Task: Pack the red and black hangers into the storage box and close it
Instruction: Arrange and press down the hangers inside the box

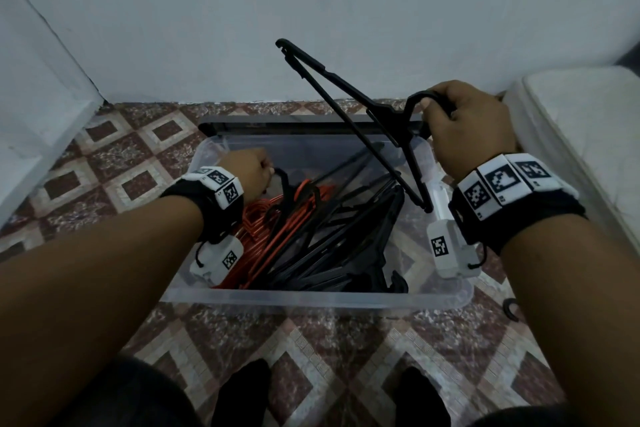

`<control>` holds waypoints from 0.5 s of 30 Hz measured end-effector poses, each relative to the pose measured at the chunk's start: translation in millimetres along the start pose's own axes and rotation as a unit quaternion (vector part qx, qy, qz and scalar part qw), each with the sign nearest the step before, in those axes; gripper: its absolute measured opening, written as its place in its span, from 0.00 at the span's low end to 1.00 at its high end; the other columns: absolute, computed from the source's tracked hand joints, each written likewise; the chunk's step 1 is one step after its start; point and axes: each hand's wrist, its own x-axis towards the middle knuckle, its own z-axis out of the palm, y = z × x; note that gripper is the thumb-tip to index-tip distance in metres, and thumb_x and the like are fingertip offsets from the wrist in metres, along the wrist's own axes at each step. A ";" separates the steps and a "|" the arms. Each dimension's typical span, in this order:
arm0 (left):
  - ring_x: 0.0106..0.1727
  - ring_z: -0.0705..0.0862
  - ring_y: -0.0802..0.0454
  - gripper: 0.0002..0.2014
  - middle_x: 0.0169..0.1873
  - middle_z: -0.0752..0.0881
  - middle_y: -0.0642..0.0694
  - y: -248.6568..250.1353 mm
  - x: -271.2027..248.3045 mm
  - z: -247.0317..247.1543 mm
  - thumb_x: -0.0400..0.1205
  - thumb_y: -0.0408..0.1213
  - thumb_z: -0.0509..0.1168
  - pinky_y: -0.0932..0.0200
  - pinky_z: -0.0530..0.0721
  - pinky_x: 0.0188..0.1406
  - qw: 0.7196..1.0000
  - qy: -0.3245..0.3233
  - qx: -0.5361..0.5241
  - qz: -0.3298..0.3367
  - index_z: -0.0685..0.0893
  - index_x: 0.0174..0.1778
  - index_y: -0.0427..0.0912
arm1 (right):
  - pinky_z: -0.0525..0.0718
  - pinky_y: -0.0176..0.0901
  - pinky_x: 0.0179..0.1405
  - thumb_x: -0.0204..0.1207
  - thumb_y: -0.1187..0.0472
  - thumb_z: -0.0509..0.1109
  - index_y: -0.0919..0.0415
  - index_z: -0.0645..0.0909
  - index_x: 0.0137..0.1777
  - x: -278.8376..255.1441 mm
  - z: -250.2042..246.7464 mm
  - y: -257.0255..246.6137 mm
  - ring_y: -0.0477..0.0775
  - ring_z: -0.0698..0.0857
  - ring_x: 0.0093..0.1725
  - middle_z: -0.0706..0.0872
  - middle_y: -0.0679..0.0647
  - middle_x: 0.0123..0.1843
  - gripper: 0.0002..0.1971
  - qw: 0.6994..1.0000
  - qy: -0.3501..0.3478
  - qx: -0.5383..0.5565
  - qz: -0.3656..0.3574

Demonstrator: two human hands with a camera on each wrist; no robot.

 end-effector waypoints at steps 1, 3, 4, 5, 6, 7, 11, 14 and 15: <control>0.47 0.84 0.39 0.06 0.47 0.88 0.40 -0.1 -0.1 1.1 0.87 0.40 0.59 0.50 0.82 0.47 1.000 -0.005 -0.006 -0.001 0.75 0.46 0.45 | 0.77 0.36 0.45 0.82 0.51 0.66 0.52 0.86 0.58 -0.1 0.2 0.2 0.52 0.87 0.49 0.91 0.51 0.50 0.11 1.000 -0.001 -0.001 -0.002; 0.49 0.84 0.40 0.05 0.47 0.88 0.41 -0.6 0.3 6.2 0.87 0.39 0.60 0.53 0.79 0.46 1.000 -0.016 0.003 -0.004 0.77 0.47 0.44 | 0.77 0.37 0.46 0.82 0.51 0.66 0.52 0.86 0.57 -0.4 0.6 0.9 0.53 0.87 0.49 0.91 0.52 0.50 0.11 1.000 -0.004 -0.005 -0.007; 0.49 0.84 0.40 0.05 0.48 0.88 0.41 -1.3 0.8 11.5 0.86 0.38 0.60 0.54 0.79 0.46 0.999 -0.031 0.010 -0.009 0.79 0.49 0.42 | 0.78 0.38 0.46 0.82 0.51 0.66 0.52 0.86 0.57 -0.5 0.8 1.5 0.54 0.87 0.49 0.91 0.52 0.50 0.11 1.000 -0.005 -0.006 -0.010; 0.50 0.84 0.40 0.06 0.49 0.88 0.40 -1.7 1.5 18.3 0.85 0.38 0.61 0.54 0.79 0.47 0.998 -0.054 0.017 -0.017 0.80 0.50 0.40 | 0.79 0.38 0.46 0.82 0.51 0.66 0.52 0.87 0.57 -0.4 0.9 2.1 0.54 0.87 0.49 0.91 0.52 0.50 0.11 1.000 -0.006 -0.006 -0.012; 0.50 0.84 0.40 0.06 0.49 0.87 0.41 -2.2 1.8 25.4 0.85 0.37 0.61 0.55 0.79 0.47 0.996 -0.081 0.031 -0.022 0.81 0.52 0.40 | 0.79 0.38 0.46 0.82 0.51 0.66 0.52 0.87 0.57 -0.5 1.0 2.3 0.53 0.87 0.49 0.91 0.52 0.49 0.11 1.000 -0.006 -0.005 -0.013; 0.48 0.83 0.42 0.07 0.50 0.87 0.41 -2.3 2.6 32.6 0.84 0.37 0.61 0.56 0.77 0.45 0.993 -0.105 0.051 -0.024 0.81 0.53 0.40 | 0.78 0.37 0.45 0.82 0.51 0.66 0.52 0.87 0.57 -0.7 1.0 2.6 0.52 0.87 0.48 0.91 0.52 0.49 0.11 1.000 -0.005 -0.005 -0.014; 0.45 0.79 0.44 0.02 0.52 0.86 0.41 -4.9 14.2 55.5 0.82 0.40 0.62 0.56 0.78 0.47 0.985 -0.142 0.096 -0.026 0.76 0.48 0.47 | 0.75 0.35 0.43 0.82 0.51 0.66 0.52 0.87 0.56 -0.6 1.4 5.1 0.46 0.83 0.43 0.91 0.51 0.48 0.11 1.000 -0.004 -0.010 -0.018; 0.46 0.83 0.41 0.11 0.52 0.86 0.41 -5.6 24.6 69.2 0.77 0.51 0.63 0.50 0.85 0.52 0.977 -0.160 0.134 -0.036 0.75 0.49 0.50 | 0.76 0.35 0.44 0.82 0.52 0.66 0.52 0.87 0.56 -0.2 1.5 6.4 0.48 0.84 0.45 0.91 0.51 0.48 0.10 1.000 -0.013 -0.008 -0.016; 0.45 0.83 0.41 0.14 0.51 0.86 0.42 -5.3 26.3 73.1 0.75 0.55 0.63 0.50 0.85 0.50 0.973 -0.169 0.156 -0.029 0.75 0.49 0.50 | 0.77 0.36 0.45 0.82 0.52 0.66 0.52 0.87 0.56 -0.5 1.5 6.8 0.49 0.85 0.45 0.91 0.51 0.48 0.10 1.000 -0.015 -0.009 -0.015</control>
